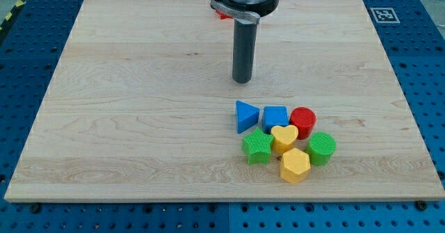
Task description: Point your arm towards the green star
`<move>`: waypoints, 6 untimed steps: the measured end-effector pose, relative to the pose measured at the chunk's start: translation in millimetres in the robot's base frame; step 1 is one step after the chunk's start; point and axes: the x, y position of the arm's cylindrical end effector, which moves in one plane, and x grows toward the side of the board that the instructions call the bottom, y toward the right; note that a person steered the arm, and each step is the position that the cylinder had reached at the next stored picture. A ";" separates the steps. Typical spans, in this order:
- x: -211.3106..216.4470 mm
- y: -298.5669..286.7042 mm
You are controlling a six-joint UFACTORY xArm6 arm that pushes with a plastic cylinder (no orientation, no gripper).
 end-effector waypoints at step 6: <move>131.9 -47.6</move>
